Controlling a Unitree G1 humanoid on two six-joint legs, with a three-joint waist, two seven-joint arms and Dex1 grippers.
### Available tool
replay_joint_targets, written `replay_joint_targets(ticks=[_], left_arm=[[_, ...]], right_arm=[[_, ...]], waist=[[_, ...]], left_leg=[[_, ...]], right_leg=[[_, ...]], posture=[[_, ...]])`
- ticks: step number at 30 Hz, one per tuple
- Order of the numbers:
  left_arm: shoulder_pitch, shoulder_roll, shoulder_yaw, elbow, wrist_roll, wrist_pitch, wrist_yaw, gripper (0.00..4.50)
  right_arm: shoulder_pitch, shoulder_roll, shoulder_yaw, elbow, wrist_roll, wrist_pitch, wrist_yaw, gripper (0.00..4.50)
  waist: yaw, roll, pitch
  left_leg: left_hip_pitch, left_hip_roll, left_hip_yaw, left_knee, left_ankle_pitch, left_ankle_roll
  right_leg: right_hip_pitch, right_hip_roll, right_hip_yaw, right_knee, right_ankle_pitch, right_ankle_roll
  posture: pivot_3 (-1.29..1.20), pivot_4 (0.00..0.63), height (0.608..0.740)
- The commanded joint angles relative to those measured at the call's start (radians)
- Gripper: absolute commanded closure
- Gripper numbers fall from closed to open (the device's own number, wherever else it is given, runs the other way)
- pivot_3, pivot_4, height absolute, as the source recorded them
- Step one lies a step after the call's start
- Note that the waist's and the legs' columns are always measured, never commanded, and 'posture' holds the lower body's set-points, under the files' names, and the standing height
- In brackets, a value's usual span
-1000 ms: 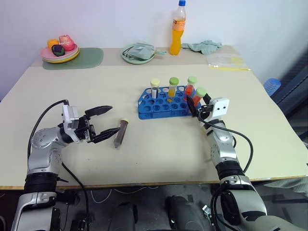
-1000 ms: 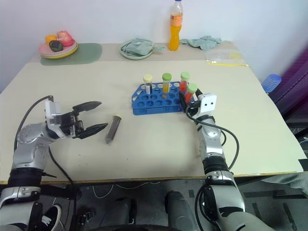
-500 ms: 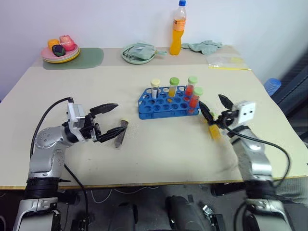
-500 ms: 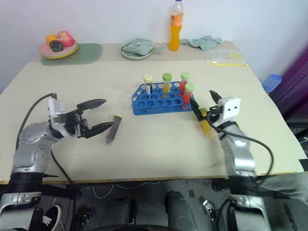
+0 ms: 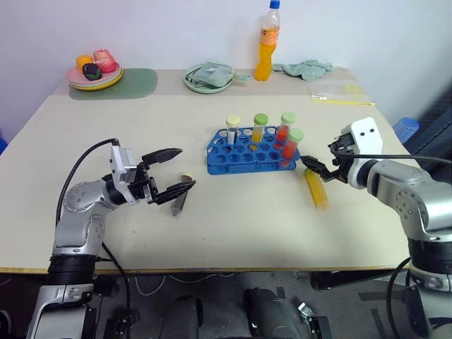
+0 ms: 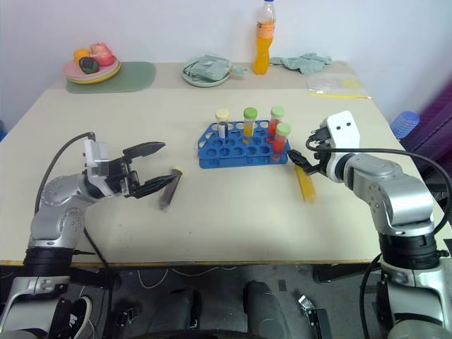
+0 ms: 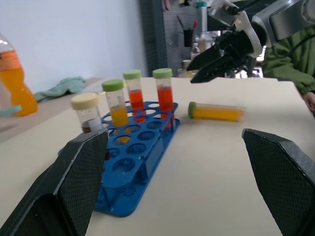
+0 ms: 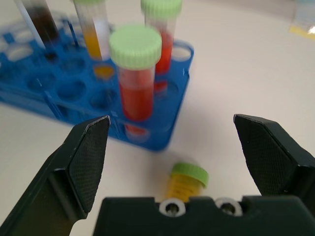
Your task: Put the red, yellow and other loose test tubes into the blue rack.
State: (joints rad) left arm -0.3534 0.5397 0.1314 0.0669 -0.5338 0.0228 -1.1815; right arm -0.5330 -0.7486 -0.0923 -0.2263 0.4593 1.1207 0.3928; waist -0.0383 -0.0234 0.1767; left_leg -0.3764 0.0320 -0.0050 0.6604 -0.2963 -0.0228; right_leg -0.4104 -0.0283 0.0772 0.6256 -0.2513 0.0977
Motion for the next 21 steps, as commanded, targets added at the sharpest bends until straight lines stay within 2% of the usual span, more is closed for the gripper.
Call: replay_joint_targets(ticks=[1, 3, 5, 7, 14, 21], left_arm=[[-0.014, 0.004, -0.005, -0.080, -0.006, 0.037, 0.040, 0.00], [-0.014, -0.001, -0.010, -0.098, -0.006, 0.052, 0.055, 0.00], [-0.012, -0.006, -0.014, -0.109, -0.004, 0.060, 0.068, 0.00], [-0.008, -0.010, -0.017, -0.116, 0.000, 0.063, 0.077, 0.00], [-0.001, -0.028, -0.005, -0.131, -0.022, 0.077, 0.118, 0.00], [0.030, -0.024, 0.003, -0.127, -0.018, 0.048, 0.106, 0.00]], right_arm=[[-0.098, -0.077, 0.043, 0.077, 0.038, 0.280, 0.047, 0.05], [-0.180, -0.103, 0.072, 0.147, 0.060, 0.440, 0.075, 0.05], [-0.243, -0.103, 0.094, 0.196, 0.072, 0.481, 0.089, 0.05], [-0.301, -0.108, 0.126, 0.287, 0.126, 0.490, 0.093, 0.05], [-0.423, -0.085, 0.285, 0.445, 0.116, 0.494, 0.069, 0.05], [-0.474, -0.023, 0.320, 0.593, 0.074, 0.494, 0.040, 0.05]], waist=[[0.001, 0.000, 0.000], [0.000, 0.000, 0.000], [-0.001, 0.000, 0.000], [-0.006, 0.000, 0.000], [-0.006, 0.000, 0.000], [-0.004, 0.000, 0.000]], left_leg=[[0.000, 0.000, 0.000, 0.000, 0.000, 0.000], [-0.001, 0.000, 0.000, 0.000, 0.000, 0.000], [0.000, 0.000, 0.000, 0.000, 0.000, 0.000], [0.000, 0.000, 0.000, 0.000, 0.000, 0.000], [-0.001, 0.000, 0.001, -0.001, 0.000, 0.000], [-0.005, 0.000, 0.001, -0.001, 0.000, 0.000]], right_leg=[[0.000, 0.000, 0.000, 0.000, 0.000, 0.000], [0.000, -0.001, 0.000, -0.001, 0.000, 0.000], [0.000, -0.001, 0.001, -0.002, 0.000, 0.000], [0.000, -0.001, 0.001, -0.002, 0.000, 0.000], [0.000, 0.000, 0.000, -0.004, 0.000, 0.000], [-0.002, 0.000, 0.000, -0.007, 0.001, 0.001]], posture=[[0.00, 0.150, 0.740], [0.00, 0.150, 0.740], [0.00, 0.150, 0.740], [0.00, 0.150, 0.740], [0.00, 0.150, 0.740], [0.00, 0.150, 0.740]])
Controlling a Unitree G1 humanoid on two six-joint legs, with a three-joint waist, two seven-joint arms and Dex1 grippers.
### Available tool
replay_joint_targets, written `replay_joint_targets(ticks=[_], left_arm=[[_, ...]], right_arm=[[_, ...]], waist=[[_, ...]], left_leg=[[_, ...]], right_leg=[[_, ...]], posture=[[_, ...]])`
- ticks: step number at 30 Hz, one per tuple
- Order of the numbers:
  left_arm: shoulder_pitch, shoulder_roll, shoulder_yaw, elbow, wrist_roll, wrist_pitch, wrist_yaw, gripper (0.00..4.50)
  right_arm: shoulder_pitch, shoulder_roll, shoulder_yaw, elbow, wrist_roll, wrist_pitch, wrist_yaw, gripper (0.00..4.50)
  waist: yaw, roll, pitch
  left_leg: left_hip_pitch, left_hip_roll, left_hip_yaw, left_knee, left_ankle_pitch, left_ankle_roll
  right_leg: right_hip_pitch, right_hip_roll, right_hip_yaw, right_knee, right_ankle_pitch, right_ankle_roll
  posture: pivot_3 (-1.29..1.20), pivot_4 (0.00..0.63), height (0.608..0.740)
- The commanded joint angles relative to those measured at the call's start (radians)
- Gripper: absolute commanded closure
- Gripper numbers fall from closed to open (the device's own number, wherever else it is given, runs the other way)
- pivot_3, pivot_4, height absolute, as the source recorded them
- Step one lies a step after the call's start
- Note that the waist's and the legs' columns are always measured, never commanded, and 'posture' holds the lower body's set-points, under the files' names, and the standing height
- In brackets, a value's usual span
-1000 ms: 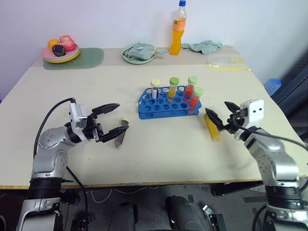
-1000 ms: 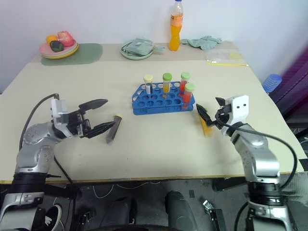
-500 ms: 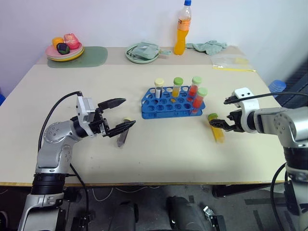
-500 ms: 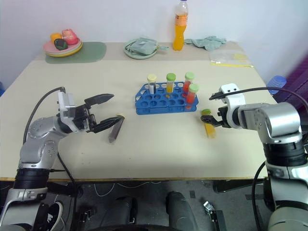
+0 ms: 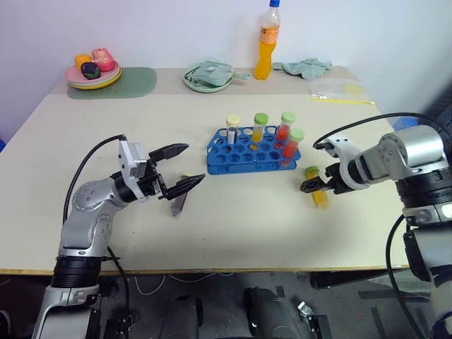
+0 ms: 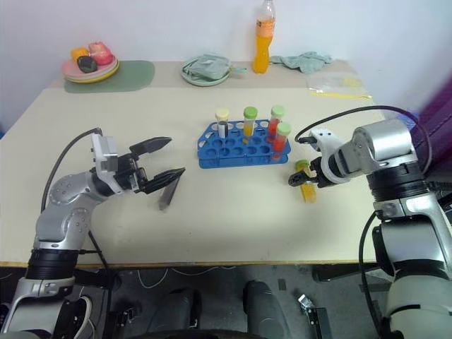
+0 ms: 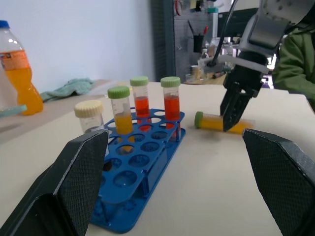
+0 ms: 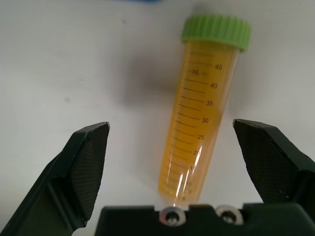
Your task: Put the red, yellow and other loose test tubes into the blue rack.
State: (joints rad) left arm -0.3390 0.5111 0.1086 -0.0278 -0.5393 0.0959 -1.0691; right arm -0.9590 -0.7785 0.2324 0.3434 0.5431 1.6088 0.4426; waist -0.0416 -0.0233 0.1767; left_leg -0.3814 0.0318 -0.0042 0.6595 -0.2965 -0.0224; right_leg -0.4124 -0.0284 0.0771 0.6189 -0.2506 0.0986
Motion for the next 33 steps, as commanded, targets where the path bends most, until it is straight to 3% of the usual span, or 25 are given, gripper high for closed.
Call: replay_joint_targets(ticks=[1, 10, 13, 19, 28, 30, 33], left_arm=[[0.022, 0.005, 0.027, -0.032, -0.012, -0.029, -0.008, 0.00], [0.054, 0.006, 0.031, -0.015, -0.010, -0.064, -0.021, 0.00], [0.056, 0.007, 0.034, -0.004, -0.009, -0.073, -0.027, 0.00], [0.057, 0.007, 0.036, 0.013, -0.006, -0.086, -0.038, 0.00], [0.050, 0.006, 0.037, 0.036, -0.002, -0.100, -0.053, 0.00], [0.049, 0.006, 0.039, 0.049, 0.000, -0.108, -0.060, 0.00], [0.043, 0.003, 0.038, 0.065, 0.003, -0.116, -0.068, 0.00]], right_arm=[[-0.054, 0.014, -0.001, 0.033, -0.007, 0.006, -0.010, 0.05], [-0.082, 0.066, -0.014, 0.092, -0.083, 0.002, -0.018, 0.05], [-0.062, 0.081, -0.029, 0.111, -0.109, -0.008, -0.024, 0.83], [-0.033, 0.062, 0.018, 0.054, -0.137, -0.035, 0.015, 3.67], [0.035, 0.001, 0.035, -0.138, -0.069, -0.045, 0.157, 3.74], [0.091, -0.052, 0.043, -0.331, 0.002, -0.127, 0.277, 3.74], [0.171, 0.011, -0.075, -0.458, 0.020, -0.321, 0.291, 3.74]], waist=[[-0.001, 0.000, 0.000], [-0.001, 0.000, 0.000], [-0.001, 0.000, 0.000], [-0.003, 0.000, -0.001], [-0.001, 0.000, -0.002], [0.000, 0.001, -0.002], [-0.004, 0.000, -0.002]], left_leg=[[-0.001, 0.000, 0.000, 0.000, 0.000, 0.000], [-0.005, 0.000, 0.000, 0.001, 0.000, 0.000], [-0.006, 0.000, -0.001, 0.002, 0.000, 0.000], [-0.006, 0.000, -0.001, 0.002, 0.000, 0.000], [-0.006, 0.000, -0.001, 0.002, 0.000, 0.000], [-0.006, 0.000, -0.001, 0.002, 0.000, 0.000], [-0.008, 0.000, -0.002, 0.002, 0.000, 0.000]], right_leg=[[-0.001, 0.000, 0.000, 0.000, 0.000, 0.001], [-0.004, 0.000, 0.000, 0.000, 0.002, 0.002], [-0.004, 0.000, -0.001, 0.000, 0.002, 0.002], [-0.005, 0.001, -0.001, 0.001, 0.002, 0.002], [-0.005, 0.001, -0.001, 0.000, 0.002, 0.002], [-0.005, 0.001, -0.002, 0.001, 0.002, 0.003], [-0.007, 0.001, -0.003, 0.001, 0.002, 0.003]], posture=[[0.00, 0.150, 0.740], [0.00, 0.150, 0.740], [0.00, 0.150, 0.740], [0.00, 0.150, 0.740], [0.00, 0.150, 0.740], [0.00, 0.150, 0.740], [0.00, 0.150, 0.740]])
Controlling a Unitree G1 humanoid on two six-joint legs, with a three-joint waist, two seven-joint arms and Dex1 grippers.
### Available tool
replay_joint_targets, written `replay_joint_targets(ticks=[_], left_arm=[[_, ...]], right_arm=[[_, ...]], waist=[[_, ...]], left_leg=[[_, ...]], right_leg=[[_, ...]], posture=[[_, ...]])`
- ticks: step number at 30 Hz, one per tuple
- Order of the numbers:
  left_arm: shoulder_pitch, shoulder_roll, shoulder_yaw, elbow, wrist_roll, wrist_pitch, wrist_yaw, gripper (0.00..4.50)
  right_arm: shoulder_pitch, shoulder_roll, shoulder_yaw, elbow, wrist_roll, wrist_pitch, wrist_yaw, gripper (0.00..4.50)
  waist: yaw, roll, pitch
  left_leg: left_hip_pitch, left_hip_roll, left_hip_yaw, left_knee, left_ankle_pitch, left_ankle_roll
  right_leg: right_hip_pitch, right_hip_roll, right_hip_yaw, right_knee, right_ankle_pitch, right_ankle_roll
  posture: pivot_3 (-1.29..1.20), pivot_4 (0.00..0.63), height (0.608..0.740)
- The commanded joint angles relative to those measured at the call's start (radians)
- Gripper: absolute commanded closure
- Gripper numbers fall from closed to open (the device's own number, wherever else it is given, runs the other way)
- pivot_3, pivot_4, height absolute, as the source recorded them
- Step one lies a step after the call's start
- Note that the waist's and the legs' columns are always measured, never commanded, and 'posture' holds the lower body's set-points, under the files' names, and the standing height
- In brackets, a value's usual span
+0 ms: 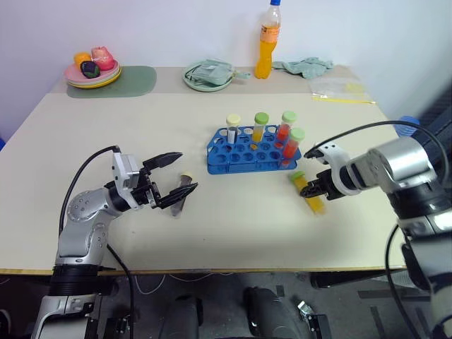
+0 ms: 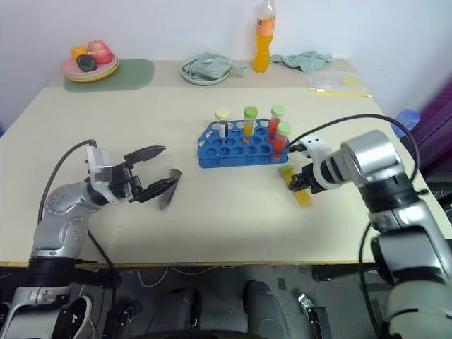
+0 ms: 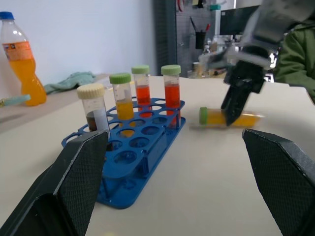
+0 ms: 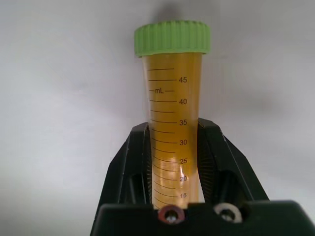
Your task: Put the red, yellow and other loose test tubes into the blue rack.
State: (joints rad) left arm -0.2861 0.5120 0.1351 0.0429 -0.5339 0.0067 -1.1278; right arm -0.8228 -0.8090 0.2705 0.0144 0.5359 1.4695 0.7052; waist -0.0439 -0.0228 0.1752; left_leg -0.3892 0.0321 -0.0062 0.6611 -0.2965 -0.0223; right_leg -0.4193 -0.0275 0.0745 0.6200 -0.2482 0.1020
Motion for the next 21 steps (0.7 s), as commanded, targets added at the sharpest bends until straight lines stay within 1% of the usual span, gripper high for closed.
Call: replay_joint_targets(ticks=[1, 3, 4, 6, 7, 8, 10, 12, 13, 14, 17, 18, 21], left_arm=[[-0.013, 0.002, 0.012, -0.001, -0.002, -0.029, -0.012, 0.00], [-0.020, 0.003, 0.012, 0.006, -0.003, -0.030, -0.015, 0.00], [-0.024, 0.004, 0.013, 0.011, -0.003, -0.033, -0.018, 0.00], [-0.030, 0.009, 0.015, 0.019, -0.002, -0.036, -0.023, 0.00], [-0.033, 0.010, 0.017, 0.021, -0.005, -0.035, -0.022, 0.00], [-0.034, 0.012, 0.019, 0.023, -0.004, -0.035, -0.024, 0.00], [-0.034, 0.017, 0.019, 0.025, -0.003, -0.034, -0.030, 0.00], [-0.033, 0.019, 0.020, 0.015, -0.016, -0.016, -0.030, 0.00], [-0.033, 0.018, 0.018, 0.012, -0.015, -0.016, -0.028, 0.00], [-0.033, 0.017, 0.017, 0.012, -0.013, -0.018, -0.028, 0.00], [-0.039, 0.019, 0.014, 0.012, -0.004, -0.022, -0.025, 0.00], [-0.043, 0.024, 0.016, 0.003, -0.009, -0.012, -0.022, 0.00], [-0.059, 0.033, 0.022, 0.015, -0.010, -0.009, -0.025, 0.00]], right_arm=[[0.060, 0.068, -0.146, -0.155, 0.021, -0.254, 0.021, 3.74], [0.103, 0.090, -0.169, -0.213, 0.010, -0.352, 0.025, 3.74], [0.139, 0.122, -0.189, -0.249, -0.017, -0.467, 0.009, 3.74], [0.192, 0.184, -0.210, -0.277, -0.052, -0.601, -0.034, 3.74], [0.212, 0.222, -0.220, -0.283, -0.067, -0.655, -0.062, 3.74], [0.222, 0.263, -0.231, -0.277, -0.071, -0.671, -0.097, 3.74], [0.223, 0.359, -0.255, -0.238, -0.107, -0.757, -0.188, 3.74], [0.200, 0.472, -0.306, -0.168, -0.133, -0.824, -0.316, 3.74], [0.196, 0.515, -0.321, -0.136, -0.145, -0.883, -0.345, 3.74], [0.195, 0.541, -0.329, -0.116, -0.154, -0.923, -0.357, 3.74], [0.200, 0.596, -0.264, -0.020, -0.304, -1.136, -0.433, 3.74], [0.197, 0.615, -0.263, 0.009, -0.330, -1.179, -0.462, 3.74], [0.187, 0.633, -0.263, 0.078, -0.361, -1.273, -0.459, 3.74]], waist=[[-0.002, -0.001, -0.001], [0.000, -0.001, -0.001], [0.003, -0.001, -0.001], [0.005, -0.001, -0.001], [0.005, -0.002, -0.001], [0.005, -0.002, -0.001], [0.004, -0.002, -0.001], [0.000, -0.002, -0.002], [0.000, -0.002, -0.002], [0.000, -0.002, -0.002], [0.001, -0.002, -0.002], [0.000, -0.002, -0.002], [0.000, -0.002, -0.002]], left_leg=[[0.000, 0.000, 0.000, 0.000, 0.000, 0.000], [0.000, 0.000, 0.000, 0.000, 0.000, 0.000], [0.000, 0.000, 0.000, 0.001, 0.000, 0.000], [0.000, 0.000, -0.001, 0.002, 0.000, 0.000], [0.000, 0.000, 0.000, 0.002, 0.000, 0.000], [0.000, 0.000, -0.001, 0.002, 0.000, 0.000], [-0.001, 0.000, 0.000, 0.002, 0.000, 0.000], [0.000, 0.000, 0.000, 0.002, 0.000, 0.000], [0.000, 0.000, 0.000, 0.002, 0.000, 0.000], [0.001, 0.000, 0.000, 0.002, 0.000, 0.000], [0.001, 0.000, 0.000, 0.002, 0.000, 0.000], [0.001, 0.000, 0.000, 0.002, 0.000, 0.000], [0.001, 0.000, 0.000, 0.002, 0.000, -0.001]], right_leg=[[0.000, 0.000, 0.000, 0.000, 0.000, 0.000], [0.000, 0.001, 0.000, 0.001, 0.001, 0.001], [0.000, 0.001, 0.000, 0.001, 0.001, 0.001], [0.001, 0.000, 0.000, 0.001, 0.001, 0.001], [0.001, 0.000, 0.000, 0.001, 0.001, 0.001], [0.001, 0.000, 0.000, 0.000, 0.001, 0.001], [0.001, 0.000, 0.000, 0.001, 0.001, 0.002], [0.000, 0.000, 0.000, 0.003, 0.001, 0.002], [-0.001, 0.000, 0.000, 0.006, 0.001, 0.002], [-0.001, 0.000, 0.000, 0.007, 0.001, 0.002], [-0.003, 0.000, 0.000, 0.010, 0.001, 0.001], [-0.003, 0.000, 0.000, 0.010, 0.001, 0.001], [-0.003, 0.000, 0.000, 0.010, 0.001, 0.001]], posture=[[0.00, 0.150, 0.740], [0.00, 0.150, 0.740], [0.00, 0.150, 0.740], [0.00, 0.150, 0.740], [0.00, 0.150, 0.740], [0.00, 0.150, 0.740], [0.00, 0.150, 0.740], [0.00, 0.150, 0.740], [0.00, 0.150, 0.740], [0.00, 0.150, 0.740], [0.00, 0.150, 0.740], [0.00, 0.150, 0.740], [0.00, 0.150, 0.740]])
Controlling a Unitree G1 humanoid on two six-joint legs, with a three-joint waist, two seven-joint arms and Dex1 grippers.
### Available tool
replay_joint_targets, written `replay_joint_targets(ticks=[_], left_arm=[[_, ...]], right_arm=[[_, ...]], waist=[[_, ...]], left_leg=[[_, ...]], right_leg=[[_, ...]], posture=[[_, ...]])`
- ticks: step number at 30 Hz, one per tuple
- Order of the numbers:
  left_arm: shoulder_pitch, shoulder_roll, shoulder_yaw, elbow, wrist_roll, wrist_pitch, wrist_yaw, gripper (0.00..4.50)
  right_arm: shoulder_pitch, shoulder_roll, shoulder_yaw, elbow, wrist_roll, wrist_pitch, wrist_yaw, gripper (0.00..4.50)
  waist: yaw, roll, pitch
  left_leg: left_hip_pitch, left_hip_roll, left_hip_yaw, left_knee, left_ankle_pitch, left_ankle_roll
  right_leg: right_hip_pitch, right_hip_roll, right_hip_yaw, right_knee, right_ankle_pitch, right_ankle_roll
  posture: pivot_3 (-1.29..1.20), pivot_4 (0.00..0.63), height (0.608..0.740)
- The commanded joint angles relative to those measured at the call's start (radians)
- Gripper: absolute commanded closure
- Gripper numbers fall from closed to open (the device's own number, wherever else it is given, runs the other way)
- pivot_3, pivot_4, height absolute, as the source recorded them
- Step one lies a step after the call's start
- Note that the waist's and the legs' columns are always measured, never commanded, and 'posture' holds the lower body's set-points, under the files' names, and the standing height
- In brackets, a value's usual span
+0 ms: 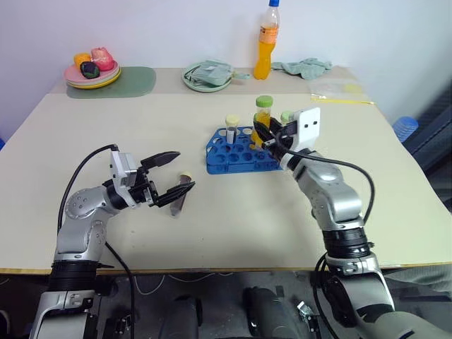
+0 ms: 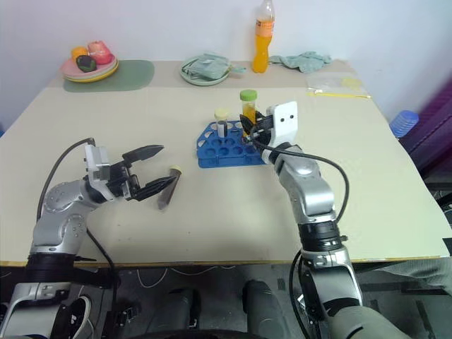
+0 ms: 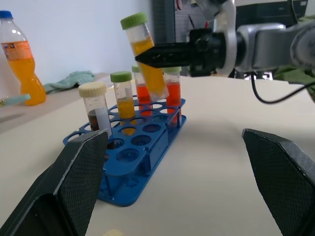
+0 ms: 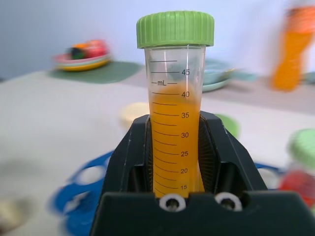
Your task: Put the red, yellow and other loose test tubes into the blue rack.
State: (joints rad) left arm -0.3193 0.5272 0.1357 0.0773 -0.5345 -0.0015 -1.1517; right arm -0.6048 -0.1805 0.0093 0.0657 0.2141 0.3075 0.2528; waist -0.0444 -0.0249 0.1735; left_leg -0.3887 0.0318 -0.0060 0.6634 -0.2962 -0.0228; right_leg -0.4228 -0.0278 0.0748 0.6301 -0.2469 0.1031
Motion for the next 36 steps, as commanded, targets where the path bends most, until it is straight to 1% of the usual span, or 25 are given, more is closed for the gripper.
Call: replay_joint_targets(ticks=[1, 5, 10, 15, 26, 31, 32, 33, 34, 36], left_arm=[[-0.029, 0.018, 0.021, -0.012, -0.008, -0.003, -0.003, 0.00], [-0.039, 0.019, 0.013, -0.006, -0.009, -0.003, -0.008, 0.00], [-0.046, 0.024, 0.017, -0.001, -0.010, -0.001, -0.012, 0.00], [-0.042, 0.032, 0.021, -0.018, -0.014, 0.011, -0.009, 0.00], [-0.058, 0.042, 0.020, -0.005, -0.013, 0.017, -0.015, 0.00], [-0.051, 0.047, 0.027, 0.003, -0.011, 0.010, -0.022, 0.00], [-0.050, 0.047, 0.028, 0.003, -0.010, 0.009, -0.023, 0.00], [-0.048, 0.048, 0.029, 0.003, -0.010, 0.008, -0.023, 0.00], [-0.047, 0.049, 0.029, 0.003, -0.010, 0.008, -0.023, 0.00], [-0.046, 0.049, 0.029, 0.002, -0.010, 0.008, -0.022, 0.00]], right_arm=[[-0.032, 0.002, 0.006, 0.051, -0.055, -0.146, 0.004, 3.74], [-0.017, -0.004, 0.017, 0.158, -0.099, -0.252, 0.020, 3.74], [0.020, 0.004, 0.031, 0.198, -0.132, -0.324, 0.025, 3.74], [0.046, 0.017, 0.042, 0.205, -0.151, -0.350, 0.026, 3.74], [0.051, 0.064, 0.047, 0.218, -0.160, -0.361, 0.016, 3.74], [0.040, 0.072, -0.005, 0.260, -0.106, -0.336, 0.024, 3.74], [0.043, 0.074, -0.017, 0.259, -0.084, -0.328, 0.038, 3.74], [0.051, 0.085, -0.040, 0.244, -0.029, -0.318, 0.067, 3.74], [0.056, 0.087, -0.049, 0.234, -0.012, -0.308, 0.075, 2.69], [0.059, 0.081, -0.044, 0.231, -0.037, -0.315, 0.061, 1.76]], waist=[[0.001, 0.000, 0.000], [0.000, 0.000, 0.000], [0.000, 0.000, 0.000], [-0.001, 0.000, 0.000], [-0.002, 0.000, 0.000], [-0.002, 0.000, 0.000], [-0.002, 0.000, 0.000], [-0.001, 0.000, 0.000], [-0.001, 0.000, 0.000], [-0.001, 0.000, 0.000]], left_leg=[[0.000, 0.000, 0.000, 0.000, 0.000, 0.000], [0.000, 0.000, 0.000, 0.000, 0.000, 0.000], [0.000, 0.000, 0.000, 0.000, 0.000, 0.000], [0.000, 0.000, 0.000, 0.000, 0.000, 0.000], [0.001, 0.000, 0.000, 0.000, 0.000, 0.000], [0.001, 0.000, 0.000, 0.000, 0.000, 0.000], [0.001, 0.000, 0.000, 0.000, 0.000, 0.000], [0.001, 0.000, 0.000, 0.000, 0.000, 0.000], [0.001, 0.000, 0.000, 0.000, 0.000, 0.000], [0.001, 0.000, 0.000, 0.000, 0.000, 0.000]], right_leg=[[0.000, 0.000, 0.000, 0.000, 0.000, 0.000], [0.000, 0.000, 0.000, 0.000, 0.000, 0.000], [0.000, 0.000, 0.000, 0.000, 0.000, 0.000], [0.000, 0.000, 0.000, 0.000, 0.000, 0.000], [0.000, 0.000, 0.000, 0.001, 0.000, 0.000], [0.000, 0.000, 0.000, 0.001, 0.000, -0.001], [0.000, 0.000, 0.000, 0.001, 0.000, -0.001], [0.000, 0.000, 0.000, 0.001, 0.000, -0.001], [0.000, 0.000, 0.000, 0.001, 0.000, -0.001], [0.000, 0.000, 0.000, 0.001, 0.000, -0.001]], posture=[[0.00, 0.150, 0.740], [0.00, 0.150, 0.740], [0.00, 0.150, 0.740], [0.00, 0.150, 0.740], [0.00, 0.150, 0.740], [0.00, 0.150, 0.740], [0.00, 0.150, 0.740], [0.00, 0.150, 0.740], [0.00, 0.150, 0.740], [0.00, 0.150, 0.740]])
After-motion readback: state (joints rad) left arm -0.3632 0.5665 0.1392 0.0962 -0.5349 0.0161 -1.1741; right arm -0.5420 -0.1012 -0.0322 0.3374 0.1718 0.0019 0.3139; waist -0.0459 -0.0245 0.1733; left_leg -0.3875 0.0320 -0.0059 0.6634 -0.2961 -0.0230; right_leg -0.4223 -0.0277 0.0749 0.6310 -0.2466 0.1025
